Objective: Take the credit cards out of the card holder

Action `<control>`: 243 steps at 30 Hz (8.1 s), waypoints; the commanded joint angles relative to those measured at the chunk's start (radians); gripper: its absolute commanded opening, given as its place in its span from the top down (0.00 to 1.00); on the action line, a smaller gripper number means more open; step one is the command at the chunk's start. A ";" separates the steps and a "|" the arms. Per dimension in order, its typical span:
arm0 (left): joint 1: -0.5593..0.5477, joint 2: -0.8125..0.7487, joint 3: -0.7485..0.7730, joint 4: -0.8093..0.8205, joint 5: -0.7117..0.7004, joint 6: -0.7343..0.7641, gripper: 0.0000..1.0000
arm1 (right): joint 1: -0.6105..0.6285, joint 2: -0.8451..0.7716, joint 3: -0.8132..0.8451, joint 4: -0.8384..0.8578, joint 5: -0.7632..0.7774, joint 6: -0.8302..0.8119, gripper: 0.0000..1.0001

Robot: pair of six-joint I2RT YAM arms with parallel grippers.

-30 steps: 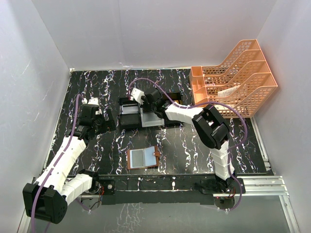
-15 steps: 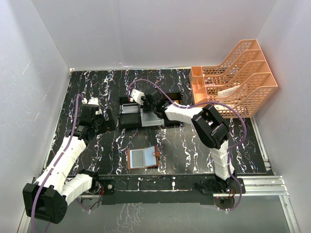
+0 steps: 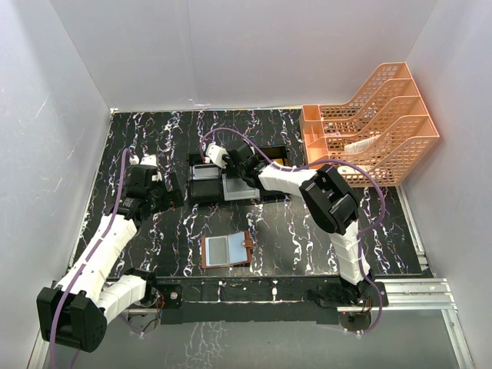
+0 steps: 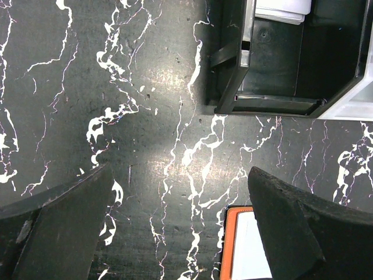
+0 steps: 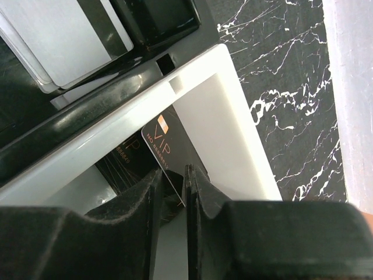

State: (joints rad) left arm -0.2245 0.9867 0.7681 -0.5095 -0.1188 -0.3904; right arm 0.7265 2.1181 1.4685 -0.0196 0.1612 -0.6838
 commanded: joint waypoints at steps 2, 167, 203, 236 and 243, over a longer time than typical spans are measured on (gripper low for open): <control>0.004 0.003 -0.004 0.003 0.013 0.018 0.01 | 0.009 -0.001 0.054 0.018 -0.009 -0.006 0.78; -0.003 -0.103 -0.010 -0.032 -0.071 -0.035 0.01 | 0.493 -0.178 -0.164 -0.417 0.041 1.592 0.31; -0.003 -0.099 -0.009 -0.030 -0.069 -0.033 0.01 | 0.495 -0.090 -0.069 -0.559 0.075 1.591 0.33; -0.003 -0.246 0.000 -0.263 0.066 -0.338 0.01 | 0.435 -0.167 -0.156 -0.431 -0.031 1.573 0.35; -0.003 -0.296 0.045 -0.386 0.043 -0.477 0.01 | 0.483 -0.084 -0.045 -0.586 0.105 1.560 0.34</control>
State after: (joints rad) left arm -0.2260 0.7349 0.7734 -0.7925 -0.0597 -0.7692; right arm 1.1809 1.9656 1.3621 -0.4862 0.1631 0.8906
